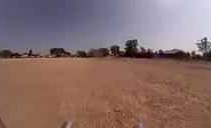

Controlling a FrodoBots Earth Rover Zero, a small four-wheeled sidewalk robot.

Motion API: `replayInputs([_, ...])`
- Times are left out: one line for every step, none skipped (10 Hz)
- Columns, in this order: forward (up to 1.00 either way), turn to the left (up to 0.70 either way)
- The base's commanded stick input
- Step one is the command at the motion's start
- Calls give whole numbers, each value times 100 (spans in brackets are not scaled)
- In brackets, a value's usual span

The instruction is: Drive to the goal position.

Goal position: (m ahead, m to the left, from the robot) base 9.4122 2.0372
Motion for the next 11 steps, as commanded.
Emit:
replayInputs([100,0])
replayInputs([100,0])
replayInputs([100,0])
replayInputs([100,0])
replayInputs([100,0])
replayInputs([100,0])
replayInputs([100,0])
replayInputs([100,0])
replayInputs([100,0])
replayInputs([100,0])
replayInputs([100,0])
